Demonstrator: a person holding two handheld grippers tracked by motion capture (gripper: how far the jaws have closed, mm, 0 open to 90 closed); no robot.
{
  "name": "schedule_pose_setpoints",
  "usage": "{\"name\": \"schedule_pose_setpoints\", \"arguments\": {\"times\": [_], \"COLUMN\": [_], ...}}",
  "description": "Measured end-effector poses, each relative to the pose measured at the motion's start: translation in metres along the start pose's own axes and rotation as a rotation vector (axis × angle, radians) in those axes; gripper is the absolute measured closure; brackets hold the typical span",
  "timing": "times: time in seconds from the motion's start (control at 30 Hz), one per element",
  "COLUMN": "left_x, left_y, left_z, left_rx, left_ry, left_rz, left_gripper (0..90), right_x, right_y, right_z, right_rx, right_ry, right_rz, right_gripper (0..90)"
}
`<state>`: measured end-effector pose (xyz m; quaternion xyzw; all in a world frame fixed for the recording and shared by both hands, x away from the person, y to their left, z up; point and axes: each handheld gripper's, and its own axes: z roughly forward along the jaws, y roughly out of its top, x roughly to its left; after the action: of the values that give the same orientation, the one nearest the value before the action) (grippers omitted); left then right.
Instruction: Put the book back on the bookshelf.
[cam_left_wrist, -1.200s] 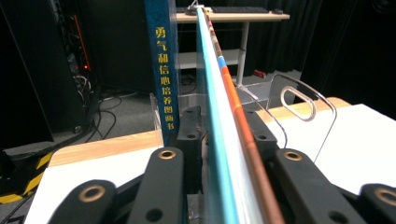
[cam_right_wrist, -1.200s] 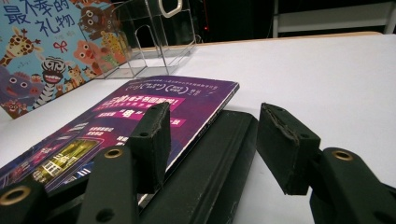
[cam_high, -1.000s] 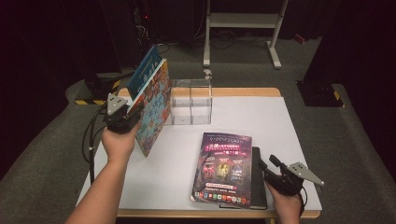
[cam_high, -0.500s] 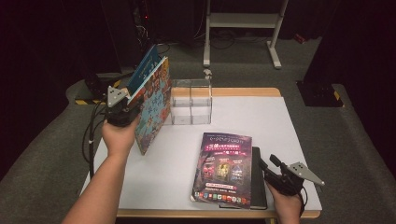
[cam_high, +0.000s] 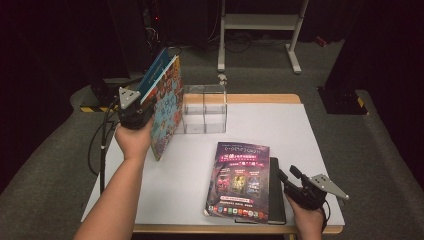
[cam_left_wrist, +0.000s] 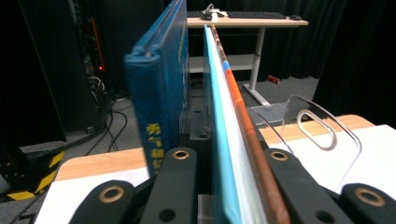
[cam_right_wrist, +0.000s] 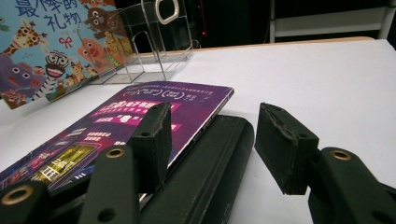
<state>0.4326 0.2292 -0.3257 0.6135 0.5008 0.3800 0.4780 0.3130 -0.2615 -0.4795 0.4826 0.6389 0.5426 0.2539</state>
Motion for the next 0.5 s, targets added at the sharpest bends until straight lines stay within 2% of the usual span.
{"name": "schedule_pose_setpoints", "arguments": {"times": [0.37, 0.5], "left_x": [-0.001, 0.001], "left_y": [-0.020, -0.024], "left_z": [0.001, -0.001], "left_rx": [-0.042, -0.044], "left_ry": [0.013, -0.004], "left_rz": [-0.012, -0.025], "left_gripper": [81.3, 80.9], "right_x": [0.001, 0.002], "right_y": [-0.001, -0.001], "right_z": [0.000, 0.001], "right_rx": [0.002, 0.004], "right_ry": [0.003, 0.006], "right_rz": [-0.002, -0.004], "right_gripper": [45.4, 45.4]}}
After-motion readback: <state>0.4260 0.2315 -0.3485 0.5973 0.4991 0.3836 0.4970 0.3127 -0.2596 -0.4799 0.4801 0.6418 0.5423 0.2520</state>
